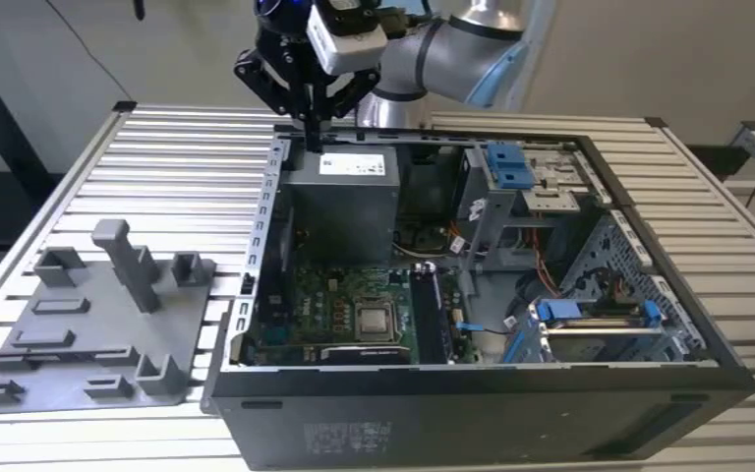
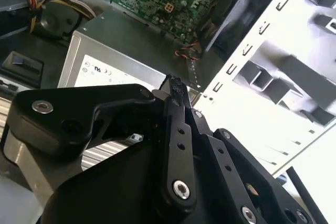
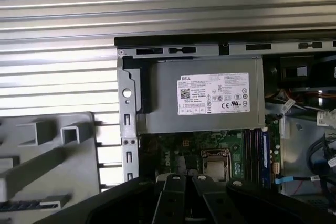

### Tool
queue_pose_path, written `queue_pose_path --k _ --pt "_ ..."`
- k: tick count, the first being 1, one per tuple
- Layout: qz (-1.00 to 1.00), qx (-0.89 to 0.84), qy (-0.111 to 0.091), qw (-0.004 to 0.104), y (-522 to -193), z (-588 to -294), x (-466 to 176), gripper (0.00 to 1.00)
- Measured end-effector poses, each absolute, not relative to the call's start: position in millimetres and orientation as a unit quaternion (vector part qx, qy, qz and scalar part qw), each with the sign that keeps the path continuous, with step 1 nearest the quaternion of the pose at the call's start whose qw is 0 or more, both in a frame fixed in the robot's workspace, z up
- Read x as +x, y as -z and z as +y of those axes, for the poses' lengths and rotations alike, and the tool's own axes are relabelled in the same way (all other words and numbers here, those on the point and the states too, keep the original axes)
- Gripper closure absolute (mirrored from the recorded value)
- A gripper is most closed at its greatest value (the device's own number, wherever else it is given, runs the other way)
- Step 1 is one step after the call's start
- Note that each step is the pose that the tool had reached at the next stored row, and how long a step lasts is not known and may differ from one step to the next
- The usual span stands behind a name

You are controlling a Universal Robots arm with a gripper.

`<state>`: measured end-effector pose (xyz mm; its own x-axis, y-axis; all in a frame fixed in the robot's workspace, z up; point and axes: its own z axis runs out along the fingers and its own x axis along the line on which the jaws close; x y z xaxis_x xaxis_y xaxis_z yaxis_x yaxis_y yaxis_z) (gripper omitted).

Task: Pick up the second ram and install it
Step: 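Reach for the second ram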

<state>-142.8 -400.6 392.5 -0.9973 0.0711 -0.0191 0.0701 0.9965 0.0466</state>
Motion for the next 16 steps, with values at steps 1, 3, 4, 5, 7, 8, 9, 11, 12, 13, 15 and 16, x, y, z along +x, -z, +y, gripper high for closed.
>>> queue_pose_path --k 1,3,4,5,7,8,9,11,12,13,15,16 --pt "0.999 0.035 -0.023 0.010 -392 -401 -145 0.89" --pt "0.999 0.035 -0.023 0.010 -392 -401 -149 0.89" --pt "0.999 0.035 -0.023 0.010 -392 -401 -150 0.89" --pt "0.999 0.035 -0.023 0.010 -392 -401 -152 0.89" --pt "0.999 0.035 -0.023 0.010 -392 -401 -155 0.89" --pt "0.999 0.035 -0.023 0.010 -392 -401 -157 0.89" --pt "0.999 0.035 -0.023 0.010 -392 -401 -159 0.89" --pt "0.999 0.035 -0.023 0.010 -392 -401 -162 0.89" --pt "0.999 0.035 -0.023 0.010 -392 -401 -163 0.89" --pt "0.999 0.035 -0.023 0.010 -392 -401 -165 0.89" --pt "0.999 0.035 -0.023 0.010 -392 -401 -168 0.89" --pt "0.999 0.035 -0.023 0.010 -392 -401 -170 0.89"
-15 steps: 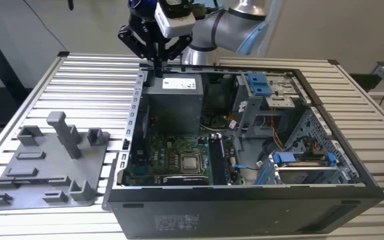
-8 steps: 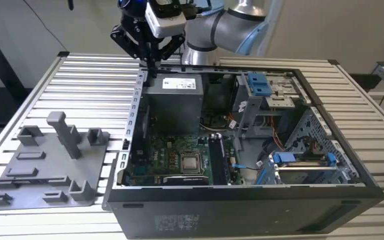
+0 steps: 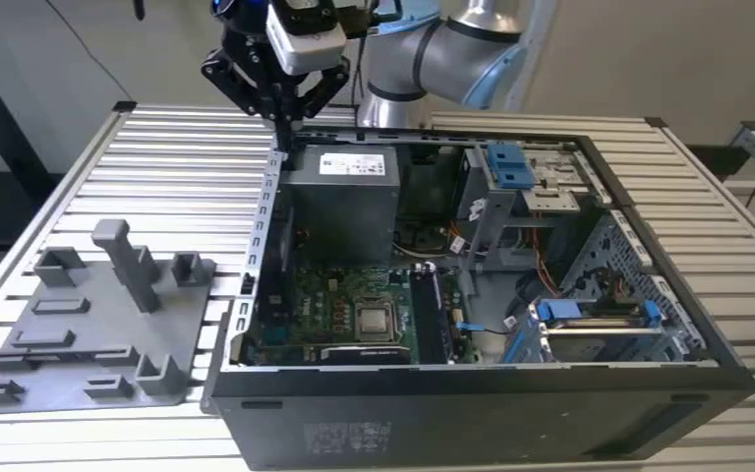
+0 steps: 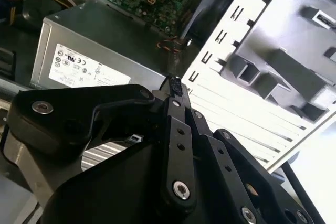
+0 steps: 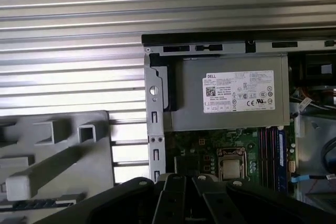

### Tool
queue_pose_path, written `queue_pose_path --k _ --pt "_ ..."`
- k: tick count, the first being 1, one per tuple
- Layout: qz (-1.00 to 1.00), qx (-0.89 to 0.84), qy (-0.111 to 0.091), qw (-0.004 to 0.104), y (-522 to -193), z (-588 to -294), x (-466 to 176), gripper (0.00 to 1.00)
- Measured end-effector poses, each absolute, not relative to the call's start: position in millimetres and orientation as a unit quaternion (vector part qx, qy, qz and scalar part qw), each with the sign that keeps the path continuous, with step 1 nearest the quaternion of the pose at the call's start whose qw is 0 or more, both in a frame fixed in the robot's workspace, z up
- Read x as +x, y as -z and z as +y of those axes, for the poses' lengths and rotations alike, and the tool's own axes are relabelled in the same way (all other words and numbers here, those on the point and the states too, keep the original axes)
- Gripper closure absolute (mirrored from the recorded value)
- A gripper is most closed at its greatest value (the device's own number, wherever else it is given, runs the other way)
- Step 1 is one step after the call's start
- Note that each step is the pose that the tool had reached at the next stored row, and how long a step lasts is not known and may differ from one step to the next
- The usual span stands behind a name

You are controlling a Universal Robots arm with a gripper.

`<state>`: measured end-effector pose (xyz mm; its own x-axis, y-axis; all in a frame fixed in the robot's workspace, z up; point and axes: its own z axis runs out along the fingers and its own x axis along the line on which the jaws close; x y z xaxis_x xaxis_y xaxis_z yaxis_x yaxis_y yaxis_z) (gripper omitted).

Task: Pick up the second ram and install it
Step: 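Reach for the second ram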

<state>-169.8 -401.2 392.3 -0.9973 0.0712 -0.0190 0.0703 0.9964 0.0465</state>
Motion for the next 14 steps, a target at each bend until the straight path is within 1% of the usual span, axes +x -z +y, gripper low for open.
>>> queue_pose_path --k 14 --pt "0.999 0.035 -0.023 0.010 -392 -401 -193 0.89"
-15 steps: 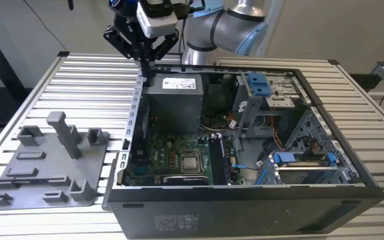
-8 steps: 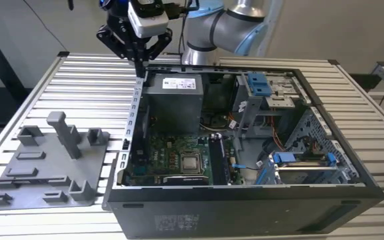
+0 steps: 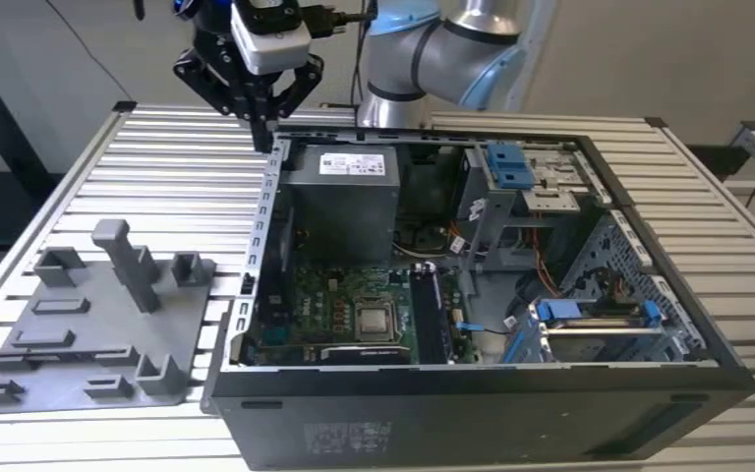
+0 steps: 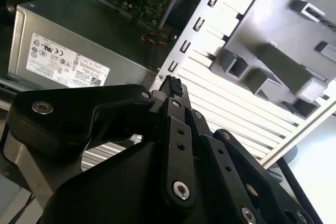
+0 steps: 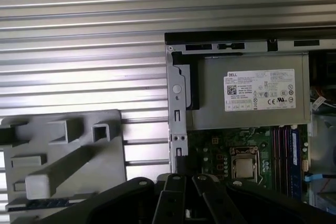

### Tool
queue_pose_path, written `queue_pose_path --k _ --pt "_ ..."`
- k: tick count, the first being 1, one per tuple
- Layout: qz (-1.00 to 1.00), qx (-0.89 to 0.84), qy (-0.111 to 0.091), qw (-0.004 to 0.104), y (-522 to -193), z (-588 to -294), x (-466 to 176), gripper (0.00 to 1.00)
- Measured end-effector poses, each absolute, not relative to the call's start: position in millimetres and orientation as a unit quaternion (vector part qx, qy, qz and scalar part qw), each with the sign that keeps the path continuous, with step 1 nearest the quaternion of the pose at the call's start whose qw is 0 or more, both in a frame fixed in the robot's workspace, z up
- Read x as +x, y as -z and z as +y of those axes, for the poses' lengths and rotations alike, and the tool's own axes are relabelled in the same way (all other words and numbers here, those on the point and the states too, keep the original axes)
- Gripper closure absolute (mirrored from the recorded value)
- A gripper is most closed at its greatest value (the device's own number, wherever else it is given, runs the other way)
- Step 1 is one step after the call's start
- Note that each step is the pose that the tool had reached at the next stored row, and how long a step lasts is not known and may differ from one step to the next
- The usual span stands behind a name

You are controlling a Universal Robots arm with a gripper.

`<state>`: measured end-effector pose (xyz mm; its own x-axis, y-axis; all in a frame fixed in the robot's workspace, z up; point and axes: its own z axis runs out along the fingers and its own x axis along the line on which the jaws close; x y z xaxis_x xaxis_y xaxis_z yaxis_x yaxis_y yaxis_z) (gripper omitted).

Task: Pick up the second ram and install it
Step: 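Reach for the second ram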

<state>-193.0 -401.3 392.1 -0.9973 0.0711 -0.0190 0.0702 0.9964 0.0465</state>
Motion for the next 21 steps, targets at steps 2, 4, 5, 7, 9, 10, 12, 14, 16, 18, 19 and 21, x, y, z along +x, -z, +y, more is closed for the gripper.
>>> queue_pose_path --k 2,4,5,7,9,10,12,14,16,18,19,21 --pt "0.999 0.035 -0.023 0.010 -392 -401 -196 0.89" --pt "0.999 0.035 -0.023 0.010 -392 -401 -200 0.89" --pt "0.999 0.035 -0.023 0.010 -392 -401 -202 0.89" --pt "0.999 0.035 -0.023 0.010 -392 -401 -205 0.89" --pt "0.999 0.035 -0.023 0.010 -392 -401 -208 0.89" --pt "0.999 0.035 -0.023 0.010 -392 -401 -210 0.89" --pt "0.999 0.035 -0.023 0.010 -392 -401 -214 0.89" --pt "0.999 0.035 -0.023 0.010 -391 -402 -218 0.89" --pt "0.999 0.035 -0.023 0.010 -391 -402 -223 0.89" --pt "0.999 0.035 -0.023 0.010 -391 -403 -227 0.89" --pt "0.999 0.035 -0.023 0.010 -391 -403 -230 0.89" --pt "0.999 0.035 -0.023 0.010 -391 -404 -235 0.89"
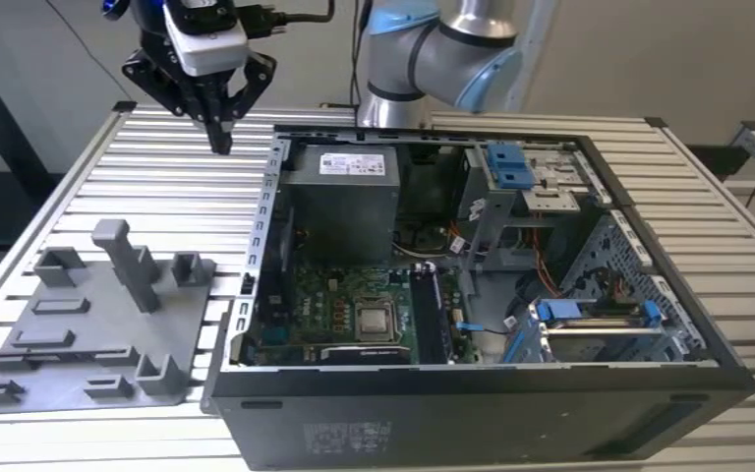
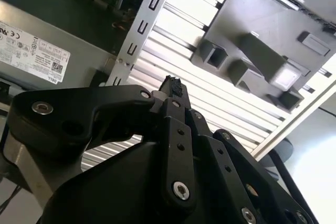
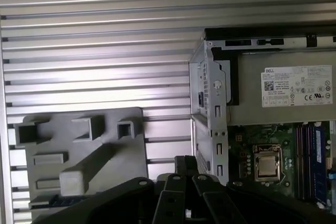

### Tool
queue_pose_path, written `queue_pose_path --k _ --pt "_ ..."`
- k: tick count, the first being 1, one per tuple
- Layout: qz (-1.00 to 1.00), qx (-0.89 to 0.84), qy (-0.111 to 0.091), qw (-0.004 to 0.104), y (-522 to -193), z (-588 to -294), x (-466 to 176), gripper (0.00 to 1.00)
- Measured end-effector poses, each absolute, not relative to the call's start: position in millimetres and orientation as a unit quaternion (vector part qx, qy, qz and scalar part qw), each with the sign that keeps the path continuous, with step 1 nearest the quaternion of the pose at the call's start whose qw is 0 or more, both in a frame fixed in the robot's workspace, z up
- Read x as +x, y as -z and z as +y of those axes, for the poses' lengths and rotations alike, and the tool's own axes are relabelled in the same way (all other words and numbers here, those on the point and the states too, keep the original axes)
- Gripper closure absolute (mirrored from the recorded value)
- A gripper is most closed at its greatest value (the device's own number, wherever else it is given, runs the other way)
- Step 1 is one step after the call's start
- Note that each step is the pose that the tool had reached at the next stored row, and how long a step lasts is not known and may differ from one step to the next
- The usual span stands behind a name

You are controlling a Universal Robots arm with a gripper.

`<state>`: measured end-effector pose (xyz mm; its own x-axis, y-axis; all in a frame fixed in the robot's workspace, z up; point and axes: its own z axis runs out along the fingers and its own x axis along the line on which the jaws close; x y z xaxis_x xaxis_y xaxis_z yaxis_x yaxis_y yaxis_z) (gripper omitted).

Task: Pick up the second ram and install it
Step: 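Reach for the second ram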

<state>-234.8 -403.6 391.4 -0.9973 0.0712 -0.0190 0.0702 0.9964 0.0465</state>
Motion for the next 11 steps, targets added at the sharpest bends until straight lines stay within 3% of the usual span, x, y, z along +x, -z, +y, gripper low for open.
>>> queue_pose_path --k 11 --pt "0.999 0.035 -0.023 0.010 -391 -407 -262 0.89"
